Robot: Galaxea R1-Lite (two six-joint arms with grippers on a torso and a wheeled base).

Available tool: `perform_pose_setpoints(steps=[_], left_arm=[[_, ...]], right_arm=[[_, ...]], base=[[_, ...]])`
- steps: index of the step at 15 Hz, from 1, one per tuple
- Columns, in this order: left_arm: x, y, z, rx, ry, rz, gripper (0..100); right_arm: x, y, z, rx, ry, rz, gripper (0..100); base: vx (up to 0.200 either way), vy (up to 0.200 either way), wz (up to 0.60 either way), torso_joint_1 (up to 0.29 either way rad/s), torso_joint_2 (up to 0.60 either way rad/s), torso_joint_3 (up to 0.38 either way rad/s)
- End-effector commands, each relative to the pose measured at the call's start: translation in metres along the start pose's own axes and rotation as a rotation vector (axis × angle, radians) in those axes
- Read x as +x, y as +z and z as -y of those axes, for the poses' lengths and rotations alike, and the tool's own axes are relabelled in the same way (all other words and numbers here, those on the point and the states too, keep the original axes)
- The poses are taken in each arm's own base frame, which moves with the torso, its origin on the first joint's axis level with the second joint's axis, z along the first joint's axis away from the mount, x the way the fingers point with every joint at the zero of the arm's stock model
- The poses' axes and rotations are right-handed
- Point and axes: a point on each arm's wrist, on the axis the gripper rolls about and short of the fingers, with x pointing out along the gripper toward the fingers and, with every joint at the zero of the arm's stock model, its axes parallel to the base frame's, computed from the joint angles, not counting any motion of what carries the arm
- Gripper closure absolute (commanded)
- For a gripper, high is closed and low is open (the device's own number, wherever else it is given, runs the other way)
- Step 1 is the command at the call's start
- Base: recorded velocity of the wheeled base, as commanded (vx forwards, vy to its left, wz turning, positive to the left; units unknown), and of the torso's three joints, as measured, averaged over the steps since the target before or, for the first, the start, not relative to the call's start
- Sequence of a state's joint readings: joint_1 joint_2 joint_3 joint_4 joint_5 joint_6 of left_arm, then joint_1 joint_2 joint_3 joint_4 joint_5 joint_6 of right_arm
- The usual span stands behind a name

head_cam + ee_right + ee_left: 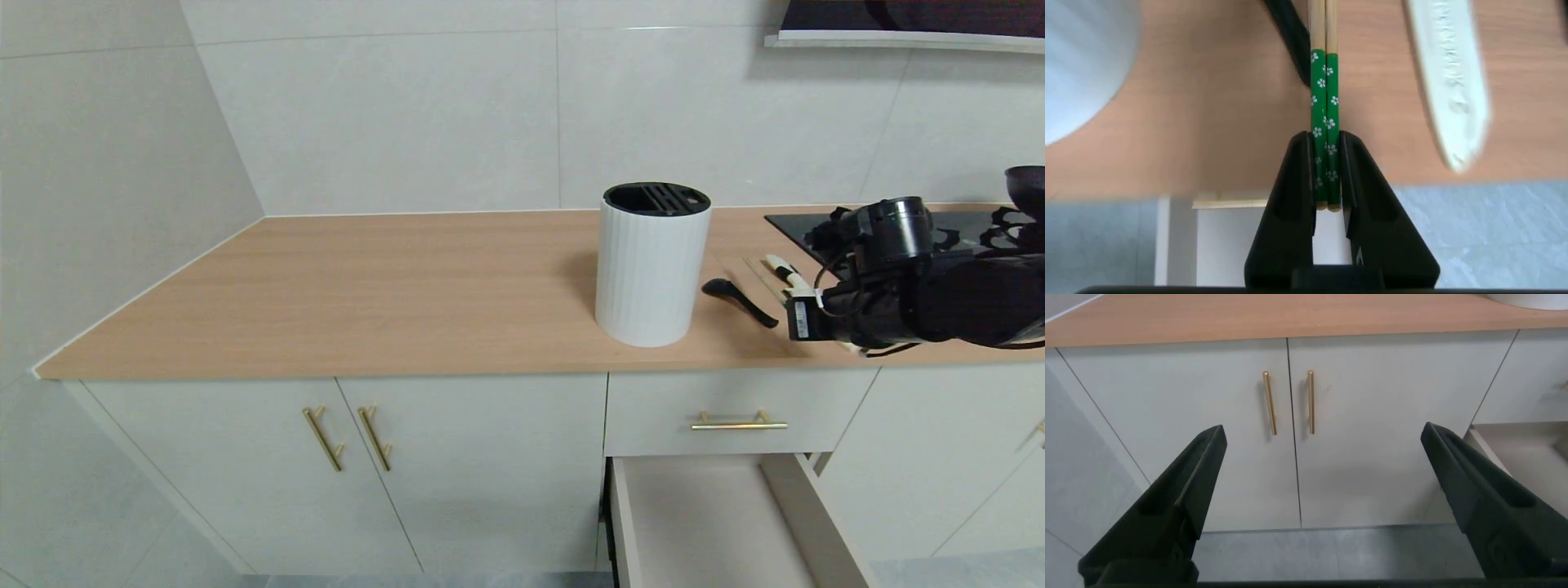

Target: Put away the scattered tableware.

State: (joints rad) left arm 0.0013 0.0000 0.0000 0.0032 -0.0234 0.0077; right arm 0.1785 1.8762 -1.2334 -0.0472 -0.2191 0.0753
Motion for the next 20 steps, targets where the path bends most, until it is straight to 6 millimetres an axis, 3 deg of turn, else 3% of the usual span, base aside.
perform_pose_setpoints(steps=[1, 2, 4, 6, 10, 13, 20], left_arm=[[0.0, 0.0, 0.0, 0.0, 0.001, 0.0, 0], [0.0, 0.0, 0.0, 0.0, -0.001, 0.0, 0], [0.0, 0.0, 0.0, 0.0, 0.001, 0.0, 0], [0.0, 0.0, 0.0, 0.0, -0.001, 0.0, 0], [0.0, 0.0, 0.0, 0.0, -0.001, 0.0, 0], [0.0, 0.0, 0.0, 0.0, -0.001, 0.0, 0], [0.0, 0.0, 0.0, 0.0, -0.001, 0.0, 0]], right_arm=[[-0.059, -0.003, 0.012, 0.01, 0.027, 0.05, 100], [-0.09, -0.008, 0.019, 0.019, 0.036, 0.09, 100], [-0.118, -0.018, 0.026, 0.018, 0.058, 0.088, 100], [-0.143, -0.028, 0.031, 0.005, 0.109, 0.033, 100], [-0.175, -0.046, 0.034, -0.066, 0.334, -0.059, 100], [-0.175, -0.06, 0.034, -0.11, 0.378, -0.124, 100], [-0.163, -0.079, 0.012, -0.196, 0.47, -0.219, 100]], base=[[0.0, 0.0, 0.0, 0.0, 0.0, 0.0], [0.0, 0.0, 0.0, 0.0, 0.0, 0.0], [0.0, 0.0, 0.0, 0.0, 0.0, 0.0], [0.0, 0.0, 0.0, 0.0, 0.0, 0.0], [0.0, 0.0, 0.0, 0.0, 0.0, 0.0], [0.0, 0.0, 0.0, 0.0, 0.0, 0.0], [0.0, 0.0, 0.0, 0.0, 0.0, 0.0]])
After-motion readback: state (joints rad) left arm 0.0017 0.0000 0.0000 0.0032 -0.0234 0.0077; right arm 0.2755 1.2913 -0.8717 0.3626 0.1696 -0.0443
